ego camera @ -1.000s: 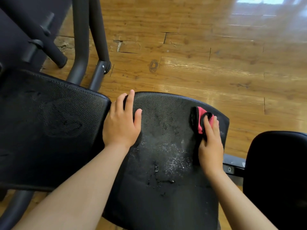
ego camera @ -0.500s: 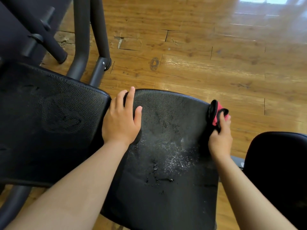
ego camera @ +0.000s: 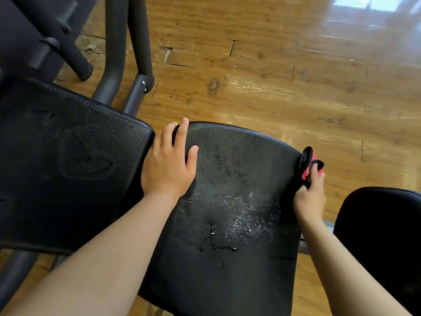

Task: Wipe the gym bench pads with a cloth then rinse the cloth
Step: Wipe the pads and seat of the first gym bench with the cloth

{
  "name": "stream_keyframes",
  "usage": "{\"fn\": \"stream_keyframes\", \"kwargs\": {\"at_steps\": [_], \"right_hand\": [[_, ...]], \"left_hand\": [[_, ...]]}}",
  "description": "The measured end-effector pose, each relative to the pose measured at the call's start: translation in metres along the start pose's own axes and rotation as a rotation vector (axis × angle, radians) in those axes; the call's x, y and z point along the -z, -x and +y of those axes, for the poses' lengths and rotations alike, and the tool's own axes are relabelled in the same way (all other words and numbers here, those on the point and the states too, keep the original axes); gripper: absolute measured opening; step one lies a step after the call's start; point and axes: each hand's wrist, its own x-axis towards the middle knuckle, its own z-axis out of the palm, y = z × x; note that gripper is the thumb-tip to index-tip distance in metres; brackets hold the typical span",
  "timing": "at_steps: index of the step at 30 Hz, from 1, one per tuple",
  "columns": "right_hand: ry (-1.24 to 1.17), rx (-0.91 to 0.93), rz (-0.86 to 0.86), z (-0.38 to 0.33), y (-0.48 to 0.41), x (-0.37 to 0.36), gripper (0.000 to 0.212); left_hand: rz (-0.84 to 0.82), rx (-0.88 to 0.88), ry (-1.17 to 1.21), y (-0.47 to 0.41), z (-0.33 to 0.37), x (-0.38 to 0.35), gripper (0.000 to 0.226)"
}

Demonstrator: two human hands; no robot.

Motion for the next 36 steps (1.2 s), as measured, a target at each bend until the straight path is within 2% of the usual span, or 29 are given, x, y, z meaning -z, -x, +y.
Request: {"fn": "stream_keyframes", "kwargs": {"at_steps": [8, 15, 23, 29, 36], "right_hand": [[0.037, 0.110, -0.060, 0.026, 0.060, -0.007, 0.083], [0.041, 0.106, -0.080, 0.018, 0.037, -0.002, 0.080], [0.046, 0.162, -0.097, 0.043, 0.083, -0.008, 0.084], [0.052, 0.147, -0.058, 0.028, 0.065, -0.010, 0.084], [0.049, 0.219, -0.046, 0.047, 0.116, -0.021, 0.094]], "left_hand": [[0.003, 0.000, 0.003, 0.000, 0.000, 0.000, 0.059], [0.003, 0.002, -0.007, 0.000, 0.000, 0.000, 0.059], [0.001, 0.005, 0.000, 0.000, 0.000, 0.000, 0.060], [0.008, 0.004, 0.009, -0.001, -0.001, -0.001, 0.059], [0.011, 0.009, 0.005, -0.001, 0.000, -0.001, 0.060]]}}
